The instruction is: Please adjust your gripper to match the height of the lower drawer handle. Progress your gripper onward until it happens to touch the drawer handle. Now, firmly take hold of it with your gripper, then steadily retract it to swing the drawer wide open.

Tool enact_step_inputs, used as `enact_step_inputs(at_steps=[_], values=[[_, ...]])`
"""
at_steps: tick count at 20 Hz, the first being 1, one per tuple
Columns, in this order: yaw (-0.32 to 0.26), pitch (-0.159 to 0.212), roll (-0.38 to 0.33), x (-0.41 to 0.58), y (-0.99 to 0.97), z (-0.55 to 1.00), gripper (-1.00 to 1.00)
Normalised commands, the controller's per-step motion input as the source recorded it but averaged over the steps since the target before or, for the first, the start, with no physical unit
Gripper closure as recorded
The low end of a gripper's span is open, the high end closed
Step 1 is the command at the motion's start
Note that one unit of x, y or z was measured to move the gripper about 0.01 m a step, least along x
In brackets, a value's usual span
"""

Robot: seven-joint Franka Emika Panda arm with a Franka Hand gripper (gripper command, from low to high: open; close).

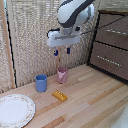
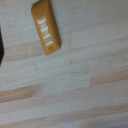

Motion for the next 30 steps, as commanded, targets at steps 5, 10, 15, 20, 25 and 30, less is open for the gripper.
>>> enact_step_inputs(at_steps=[5, 10, 15, 20, 25, 30], values=[[0.147, -0.06, -0.315, -0.049, -0.28, -0.01, -1.0], [0.121, -0.066, -0.327, -0.055, -0.34, 0.0, -1.0], [0.13, -0.074, -0.347, -0.043, -0.3, 0.0, -1.0], [0.122, -0.049, -0.366, -0.034, -0.29, -0.01, -1.0], [0.104, -0.013, -0.375, -0.025, -0.3, -0.06, -1.0], [0.093, 0.0, -0.375, -0.019, -0.31, -0.09, -1.0]])
